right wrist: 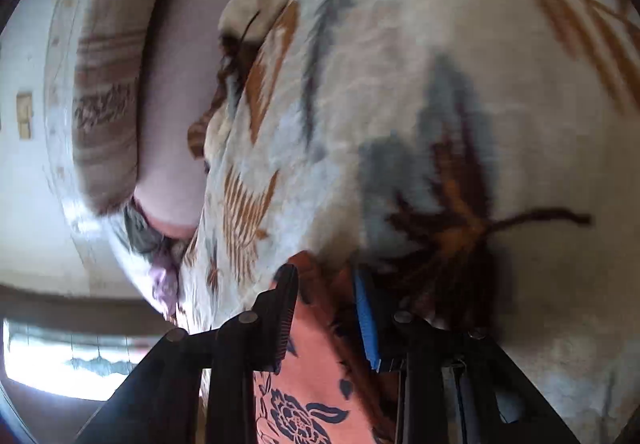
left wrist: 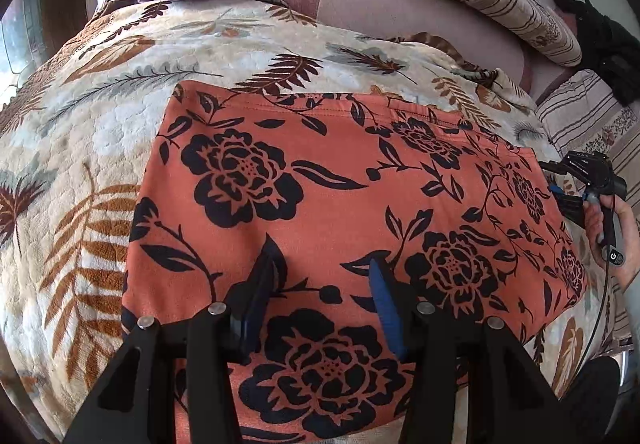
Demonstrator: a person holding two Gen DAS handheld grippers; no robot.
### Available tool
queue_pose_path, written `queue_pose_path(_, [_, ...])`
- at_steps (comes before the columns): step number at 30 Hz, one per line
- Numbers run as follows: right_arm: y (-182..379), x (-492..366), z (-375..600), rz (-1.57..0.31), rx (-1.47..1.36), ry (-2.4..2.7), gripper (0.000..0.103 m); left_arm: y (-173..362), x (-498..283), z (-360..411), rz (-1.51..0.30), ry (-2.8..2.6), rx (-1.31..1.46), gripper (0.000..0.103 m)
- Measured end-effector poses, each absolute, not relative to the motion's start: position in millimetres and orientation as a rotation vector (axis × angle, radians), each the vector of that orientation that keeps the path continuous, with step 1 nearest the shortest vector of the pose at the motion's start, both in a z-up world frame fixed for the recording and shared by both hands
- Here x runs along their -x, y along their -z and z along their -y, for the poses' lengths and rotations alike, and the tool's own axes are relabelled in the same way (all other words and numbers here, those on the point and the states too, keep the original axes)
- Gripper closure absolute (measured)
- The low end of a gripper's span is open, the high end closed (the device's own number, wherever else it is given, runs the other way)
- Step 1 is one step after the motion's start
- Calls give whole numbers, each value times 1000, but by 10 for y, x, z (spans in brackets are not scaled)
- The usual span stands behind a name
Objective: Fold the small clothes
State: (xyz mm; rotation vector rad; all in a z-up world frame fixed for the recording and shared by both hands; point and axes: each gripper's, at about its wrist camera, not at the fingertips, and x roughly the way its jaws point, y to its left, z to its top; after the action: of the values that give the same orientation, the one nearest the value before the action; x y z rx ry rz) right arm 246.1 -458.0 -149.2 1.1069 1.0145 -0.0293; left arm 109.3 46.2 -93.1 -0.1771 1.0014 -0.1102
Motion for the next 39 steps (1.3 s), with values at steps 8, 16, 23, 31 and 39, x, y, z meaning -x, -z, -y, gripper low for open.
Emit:
queue_pose_path(8, [647, -1497, 3912, -968, -723, -154, 23, 757, -956, -515, -995, 59, 185, 52])
queue_pose_path(16, [1418, -882, 3675, -1070, -980, -255, 37, 665, -802, -501, -1015, 15, 161, 52])
queue_pose_path(23, [1035, -861, 3534, -1008, -886, -321, 26, 657, -723, -482, -1008, 11, 153, 51])
queue_pose_path(31, [1025, -472, 3665, -952, -955, -175, 24, 689, -656, -562, -991, -6, 163, 51])
queue_pose_path(39, [1435, -232, 3886, -907, -1209, -69, 20, 807, -127, -952, -956, -64, 527, 42])
